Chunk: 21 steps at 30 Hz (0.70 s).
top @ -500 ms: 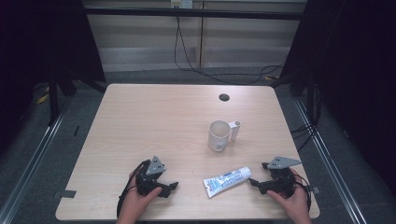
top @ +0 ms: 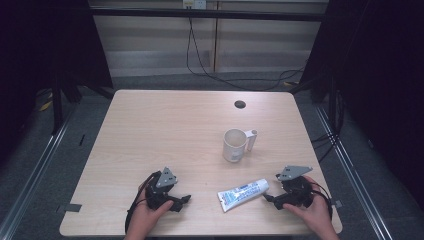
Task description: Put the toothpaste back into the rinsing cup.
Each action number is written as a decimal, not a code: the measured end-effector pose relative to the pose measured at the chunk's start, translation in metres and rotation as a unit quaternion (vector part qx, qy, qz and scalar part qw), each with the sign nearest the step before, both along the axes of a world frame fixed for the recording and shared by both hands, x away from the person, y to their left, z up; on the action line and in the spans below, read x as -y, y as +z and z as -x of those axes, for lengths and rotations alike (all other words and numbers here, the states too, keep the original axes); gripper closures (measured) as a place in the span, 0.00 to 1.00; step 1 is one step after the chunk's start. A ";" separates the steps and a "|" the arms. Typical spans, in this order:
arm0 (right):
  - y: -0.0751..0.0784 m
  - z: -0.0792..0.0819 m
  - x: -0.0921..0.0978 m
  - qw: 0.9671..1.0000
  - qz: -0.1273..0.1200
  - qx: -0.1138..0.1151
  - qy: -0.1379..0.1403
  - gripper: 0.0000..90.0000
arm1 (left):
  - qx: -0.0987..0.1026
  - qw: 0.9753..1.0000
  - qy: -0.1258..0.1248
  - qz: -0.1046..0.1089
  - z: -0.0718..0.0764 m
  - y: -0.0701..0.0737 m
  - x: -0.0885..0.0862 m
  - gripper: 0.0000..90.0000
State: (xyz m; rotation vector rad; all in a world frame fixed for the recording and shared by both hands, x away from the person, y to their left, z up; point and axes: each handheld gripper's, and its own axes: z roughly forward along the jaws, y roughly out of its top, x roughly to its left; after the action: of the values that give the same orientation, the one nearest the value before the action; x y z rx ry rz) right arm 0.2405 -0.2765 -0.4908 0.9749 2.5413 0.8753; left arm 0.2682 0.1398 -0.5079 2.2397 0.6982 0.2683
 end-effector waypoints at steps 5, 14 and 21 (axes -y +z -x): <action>0.015 -0.006 -0.021 0.996 0.042 -0.022 0.069 0.15 | 0.000 1.000 0.000 0.000 0.000 0.000 0.000 0.17; 0.028 -0.014 -0.051 0.987 0.074 -0.024 0.143 0.16 | -0.004 1.000 0.000 0.005 0.000 0.000 0.000 0.17; 0.034 -0.024 -0.071 0.979 0.088 -0.050 0.177 0.16 | -0.003 1.000 0.000 0.005 0.000 0.000 0.000 0.17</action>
State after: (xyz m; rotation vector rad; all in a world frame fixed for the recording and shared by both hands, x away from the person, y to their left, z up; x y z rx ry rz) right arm 0.2643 -0.2053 -0.4569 0.5327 2.8739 0.6841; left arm 0.2686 0.1402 -0.5081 2.2331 0.7012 0.2568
